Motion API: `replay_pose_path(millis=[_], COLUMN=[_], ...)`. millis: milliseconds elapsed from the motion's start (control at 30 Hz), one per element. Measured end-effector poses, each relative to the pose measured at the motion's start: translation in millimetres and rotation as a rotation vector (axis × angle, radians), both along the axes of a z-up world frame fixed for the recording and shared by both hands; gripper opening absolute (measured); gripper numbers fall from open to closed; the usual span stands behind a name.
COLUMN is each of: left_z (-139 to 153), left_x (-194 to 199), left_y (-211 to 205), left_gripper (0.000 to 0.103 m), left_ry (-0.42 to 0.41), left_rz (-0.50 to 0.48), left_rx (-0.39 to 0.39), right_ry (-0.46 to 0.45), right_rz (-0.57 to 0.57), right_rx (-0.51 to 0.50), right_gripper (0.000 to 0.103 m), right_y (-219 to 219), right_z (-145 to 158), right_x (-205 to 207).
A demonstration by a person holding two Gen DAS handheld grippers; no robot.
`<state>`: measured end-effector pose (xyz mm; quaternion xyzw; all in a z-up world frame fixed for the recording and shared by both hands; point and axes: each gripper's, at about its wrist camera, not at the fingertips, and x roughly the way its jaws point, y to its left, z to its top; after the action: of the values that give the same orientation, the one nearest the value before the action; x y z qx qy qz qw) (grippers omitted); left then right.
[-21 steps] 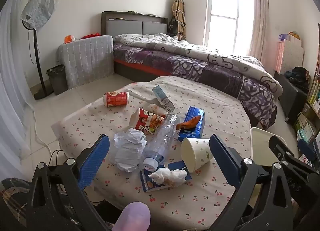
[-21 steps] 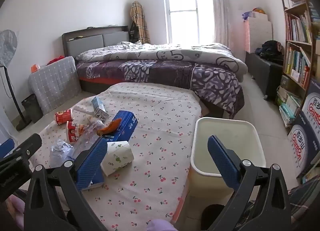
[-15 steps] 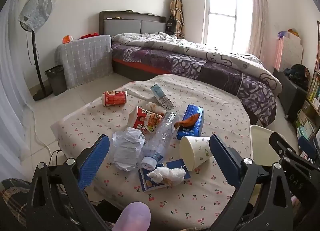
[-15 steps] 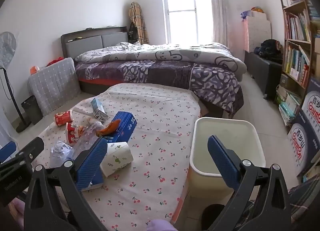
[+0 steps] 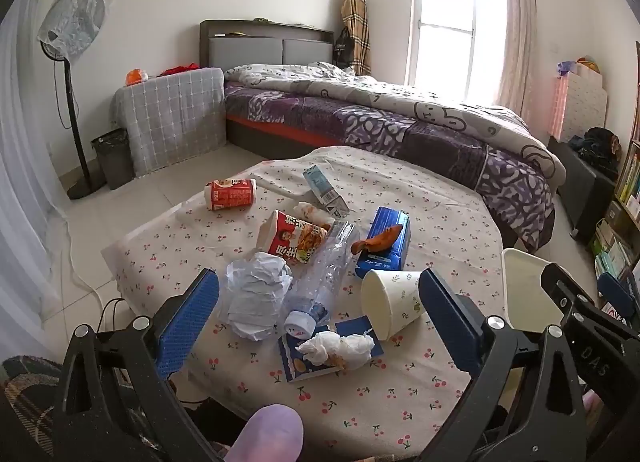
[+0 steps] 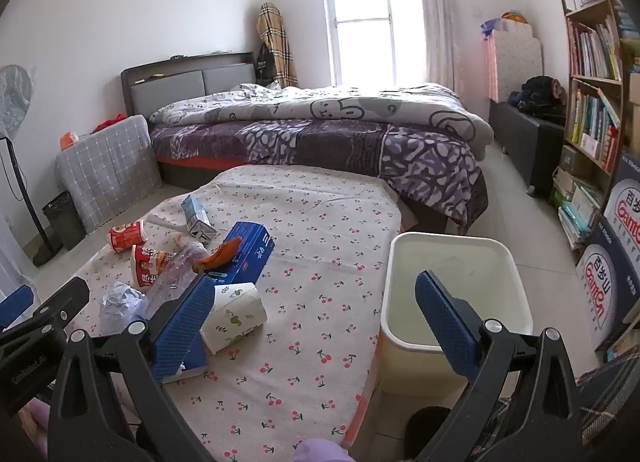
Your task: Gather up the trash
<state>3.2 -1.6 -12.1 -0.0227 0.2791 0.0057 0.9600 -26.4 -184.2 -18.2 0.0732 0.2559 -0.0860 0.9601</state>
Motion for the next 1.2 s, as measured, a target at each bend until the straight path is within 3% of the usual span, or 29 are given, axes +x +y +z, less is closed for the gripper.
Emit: replay_pose_path(millis=[1200], left_z=[-6.8], left_x=[1.3], left_y=[5.5], left_gripper=[0.096], left_ry=[0.011], left_rz=[-0.002], left_rx=[0.001], right_ry=[0.010], right_rz=[0.003], right_rx=[0.006], right_gripper=[0.098], right_y=[0.8], right_z=[-2.9], right_x=[-1.2])
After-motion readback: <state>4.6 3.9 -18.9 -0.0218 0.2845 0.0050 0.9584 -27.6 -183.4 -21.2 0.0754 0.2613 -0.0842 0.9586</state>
